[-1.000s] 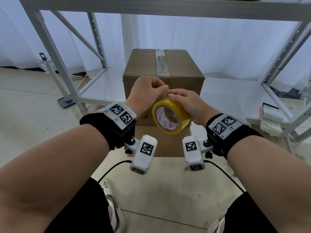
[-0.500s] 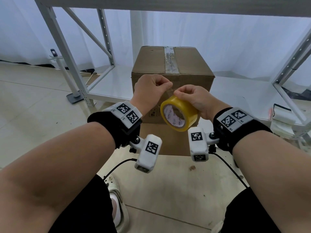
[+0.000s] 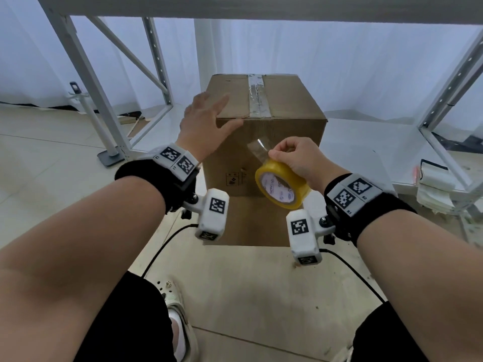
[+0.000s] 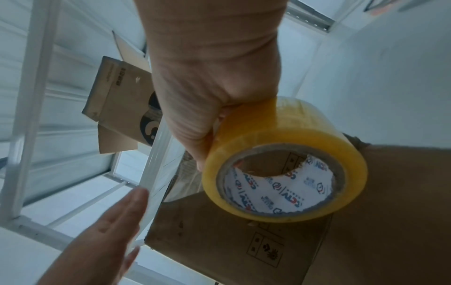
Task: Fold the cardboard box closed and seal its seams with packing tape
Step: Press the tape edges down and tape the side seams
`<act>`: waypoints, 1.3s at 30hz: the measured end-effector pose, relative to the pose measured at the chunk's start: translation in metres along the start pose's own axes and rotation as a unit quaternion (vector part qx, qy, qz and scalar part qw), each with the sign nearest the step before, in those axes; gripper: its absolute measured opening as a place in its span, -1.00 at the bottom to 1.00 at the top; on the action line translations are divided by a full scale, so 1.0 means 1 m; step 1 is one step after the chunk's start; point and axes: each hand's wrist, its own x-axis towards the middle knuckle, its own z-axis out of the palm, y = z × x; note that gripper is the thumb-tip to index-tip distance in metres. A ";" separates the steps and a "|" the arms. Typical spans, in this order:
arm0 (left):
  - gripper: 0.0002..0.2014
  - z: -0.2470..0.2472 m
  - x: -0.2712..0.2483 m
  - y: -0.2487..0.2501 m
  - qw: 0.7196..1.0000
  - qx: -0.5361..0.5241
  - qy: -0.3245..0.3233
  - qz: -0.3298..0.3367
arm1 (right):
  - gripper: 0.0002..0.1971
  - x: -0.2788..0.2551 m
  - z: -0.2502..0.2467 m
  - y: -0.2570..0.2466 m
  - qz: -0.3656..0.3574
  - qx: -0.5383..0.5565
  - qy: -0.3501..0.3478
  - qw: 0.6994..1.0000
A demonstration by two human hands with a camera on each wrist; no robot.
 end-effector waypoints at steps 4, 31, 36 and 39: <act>-0.22 0.004 0.014 -0.022 0.992 0.019 -0.121 -0.004 | -0.87 -0.001 -0.011 -0.003 -0.032 -0.055 0.009 0.998; -0.35 -0.013 -0.012 -0.017 0.914 -0.361 -0.161 -0.087 | -0.75 0.031 0.003 -0.130 -0.286 -0.568 -0.031 0.771; -0.71 -0.005 -0.012 -0.018 0.931 -0.346 -0.106 -0.054 | -0.76 0.037 0.007 -0.136 -0.279 -0.594 -0.035 0.754; -0.79 -0.004 -0.013 -0.018 0.941 -0.327 -0.081 -0.035 | -0.74 0.038 0.007 -0.137 -0.271 -0.581 -0.034 0.767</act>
